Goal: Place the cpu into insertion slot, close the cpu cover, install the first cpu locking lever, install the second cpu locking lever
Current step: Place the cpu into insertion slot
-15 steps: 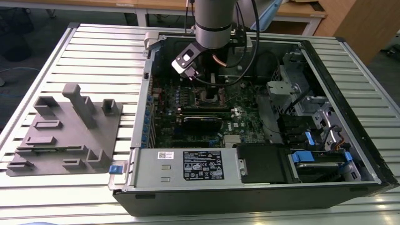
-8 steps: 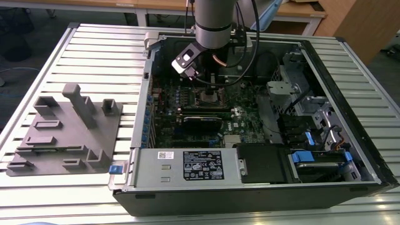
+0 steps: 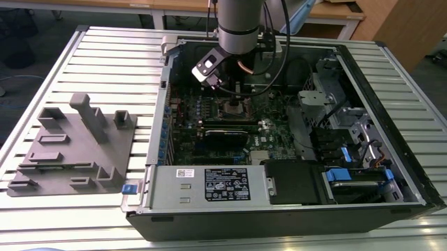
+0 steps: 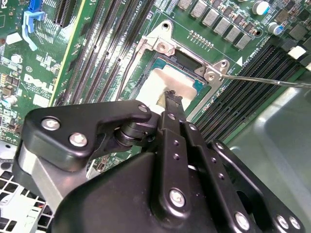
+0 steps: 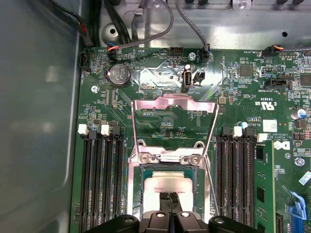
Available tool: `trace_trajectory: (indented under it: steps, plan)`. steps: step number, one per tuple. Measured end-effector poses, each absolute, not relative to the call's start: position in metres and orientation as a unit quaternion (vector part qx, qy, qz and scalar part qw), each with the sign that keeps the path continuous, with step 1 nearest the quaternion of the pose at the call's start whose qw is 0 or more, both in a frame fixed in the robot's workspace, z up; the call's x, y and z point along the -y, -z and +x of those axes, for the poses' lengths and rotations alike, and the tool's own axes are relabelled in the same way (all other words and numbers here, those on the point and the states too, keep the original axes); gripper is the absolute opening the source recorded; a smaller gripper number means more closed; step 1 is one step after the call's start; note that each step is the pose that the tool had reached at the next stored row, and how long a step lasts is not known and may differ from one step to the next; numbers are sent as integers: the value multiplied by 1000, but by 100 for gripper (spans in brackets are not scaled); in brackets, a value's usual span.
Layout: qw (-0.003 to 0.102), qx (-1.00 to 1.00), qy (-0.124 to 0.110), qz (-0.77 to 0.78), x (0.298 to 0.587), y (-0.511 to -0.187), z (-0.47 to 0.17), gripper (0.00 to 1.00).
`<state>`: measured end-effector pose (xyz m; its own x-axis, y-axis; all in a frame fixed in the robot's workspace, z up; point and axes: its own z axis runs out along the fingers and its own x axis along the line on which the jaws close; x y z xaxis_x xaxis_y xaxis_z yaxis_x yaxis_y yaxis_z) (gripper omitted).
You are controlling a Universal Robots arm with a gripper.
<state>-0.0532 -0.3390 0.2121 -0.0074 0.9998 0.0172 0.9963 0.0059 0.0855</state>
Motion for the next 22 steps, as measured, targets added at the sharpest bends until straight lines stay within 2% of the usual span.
trace_trajectory:
  steps: [22]
  plan:
    - [23,-700,-37,713,336,-211,-53,11]
